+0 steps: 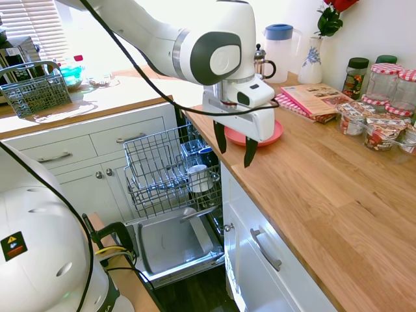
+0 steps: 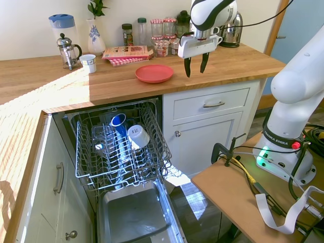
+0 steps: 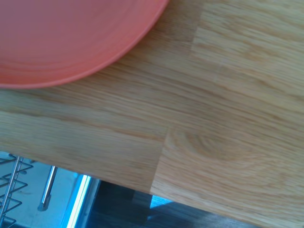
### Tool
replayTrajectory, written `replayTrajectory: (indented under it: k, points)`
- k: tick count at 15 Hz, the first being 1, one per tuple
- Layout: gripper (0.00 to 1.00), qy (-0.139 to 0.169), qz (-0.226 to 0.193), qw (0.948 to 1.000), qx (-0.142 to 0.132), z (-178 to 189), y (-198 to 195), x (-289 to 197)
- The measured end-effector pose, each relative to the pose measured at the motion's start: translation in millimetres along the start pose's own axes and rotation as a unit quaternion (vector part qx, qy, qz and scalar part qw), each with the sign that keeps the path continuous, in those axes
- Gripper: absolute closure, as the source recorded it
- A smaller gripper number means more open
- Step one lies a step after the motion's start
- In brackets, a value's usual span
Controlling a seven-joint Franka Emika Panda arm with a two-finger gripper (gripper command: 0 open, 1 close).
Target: Put the plate in the dishwasher
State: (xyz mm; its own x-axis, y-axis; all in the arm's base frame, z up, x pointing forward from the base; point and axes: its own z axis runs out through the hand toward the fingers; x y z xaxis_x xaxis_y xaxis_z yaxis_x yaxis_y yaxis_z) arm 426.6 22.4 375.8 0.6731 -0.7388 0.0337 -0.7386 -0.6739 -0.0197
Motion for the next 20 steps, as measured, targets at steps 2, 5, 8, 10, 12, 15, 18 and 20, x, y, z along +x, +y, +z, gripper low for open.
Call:
replayTrajectory:
  k: [2,5,8,10,12,15,18,20]
  points:
    - [0.00,-0.002,0.005,1.0000,0.002,-0.1,-1.4,-0.1]
    - [0.00,0.003,0.015,0.9993,0.034,-23.2,-30.2,13.1]
    - [0.00,-0.005,0.027,0.9973,0.068,-31.9,-69.3,49.4]
    - [0.00,-0.026,0.030,0.9963,0.076,-13.6,-87.0,68.5]
    - [0.00,-0.039,0.034,0.9948,0.087,6.7,-97.4,82.1]
    - [1.00,-0.057,0.036,0.9911,0.115,29.3,-102.1,93.3]
    - [1.00,-0.068,0.032,0.9846,0.157,45.3,-105.1,100.8]
    - [1.00,-0.076,0.024,0.9806,0.179,48.9,-102.6,105.4]
